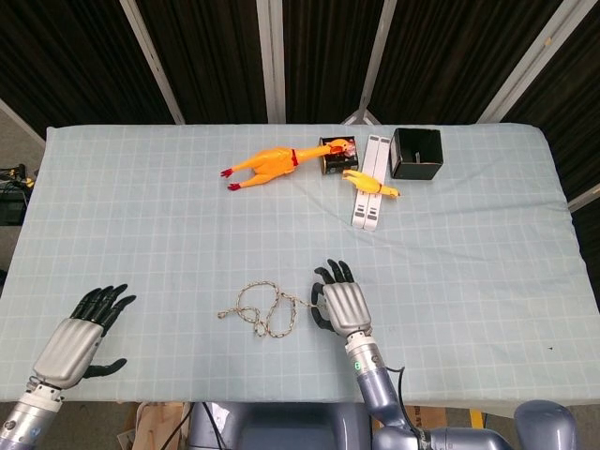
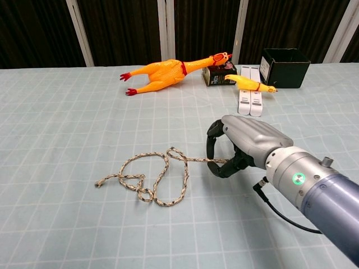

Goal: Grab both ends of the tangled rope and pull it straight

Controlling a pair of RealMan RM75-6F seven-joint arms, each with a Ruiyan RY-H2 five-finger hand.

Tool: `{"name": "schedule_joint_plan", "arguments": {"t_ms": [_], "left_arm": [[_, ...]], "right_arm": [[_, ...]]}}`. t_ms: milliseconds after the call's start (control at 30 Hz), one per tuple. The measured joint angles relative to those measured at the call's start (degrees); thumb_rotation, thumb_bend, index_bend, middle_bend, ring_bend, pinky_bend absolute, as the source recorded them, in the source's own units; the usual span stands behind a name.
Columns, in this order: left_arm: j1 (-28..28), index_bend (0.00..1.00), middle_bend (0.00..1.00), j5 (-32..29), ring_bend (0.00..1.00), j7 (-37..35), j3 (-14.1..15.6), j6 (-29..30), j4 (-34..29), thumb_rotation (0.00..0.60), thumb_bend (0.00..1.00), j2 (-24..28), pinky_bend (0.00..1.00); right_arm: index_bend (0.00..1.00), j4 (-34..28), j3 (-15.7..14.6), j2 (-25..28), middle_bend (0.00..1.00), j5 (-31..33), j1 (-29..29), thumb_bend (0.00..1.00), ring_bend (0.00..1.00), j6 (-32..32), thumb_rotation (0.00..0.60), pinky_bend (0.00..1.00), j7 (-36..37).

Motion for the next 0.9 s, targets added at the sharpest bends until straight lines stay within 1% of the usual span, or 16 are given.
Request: {"name": "schedule_joint_plan", "arguments": {"t_ms": [133,233,367,467,600,700,833,900], "left_arm": [[-2.16,0.28,0.05,-3.92,0.00,5.13,-1.85,-3.70,-2.97,0.600,0.20,-1.51,0.00],[-4.13,0.34,0.09,-8.08,0.00,9.89,-4.01,-6.20,-4.94,0.600,0.25,-3.62,0.00],[-6.28,0.38,0.10,-12.18,0.01,15.34,-6.52,-7.81,-6.54,0.600,0.30,-6.82,0.01],[-7.79,0.39,0.11,-15.21,0.01,18.93,-8.17,-8.49,-7.24,0.600,0.31,-9.56,0.01],[-9.20,0.41,0.12,-19.41,0.01,22.28,-9.55,-9.08,-7.68,0.600,0.33,-12.48,0.01],[-10.18,0.42,0.13,-23.63,0.01,24.32,-10.35,-9.53,-7.84,0.600,0.34,-14.76,0.01],[-12.03,0.42,0.13,-30.63,0.01,29.20,-11.51,-9.48,-7.79,0.600,0.36,-19.10,0.01],[-12.91,0.43,0.13,-32.46,0.01,31.22,-11.87,-9.05,-7.47,0.600,0.37,-21.33,0.01]], "right_arm": [[0.65,-1.72,-0.53,0.95,0.23,0.01,-0.35,0.46,0.00,0.41,0.600,0.00,-0.27],[0.65,-2.65,-0.70,1.57,0.23,0.06,-0.58,0.46,0.00,0.75,0.600,0.00,-0.31],[0.65,-3.57,-0.70,2.05,0.23,0.31,-0.74,0.45,0.00,1.07,0.600,0.00,-0.32],[0.65,-4.08,-0.75,2.33,0.23,0.35,-0.79,0.46,0.00,1.29,0.600,0.00,-0.41],[0.65,-4.69,-0.75,2.58,0.23,0.44,-0.79,0.46,0.00,1.59,0.600,0.00,-0.56],[0.65,-5.06,-0.78,2.69,0.23,0.56,-0.77,0.46,0.00,1.78,0.600,0.00,-0.77],[0.65,-5.36,-0.90,2.76,0.23,0.92,-0.79,0.46,0.00,2.02,0.600,0.00,-0.94],[0.65,-5.33,-0.88,2.78,0.23,0.99,-0.76,0.46,0.00,2.04,0.600,0.00,-0.91]]}}
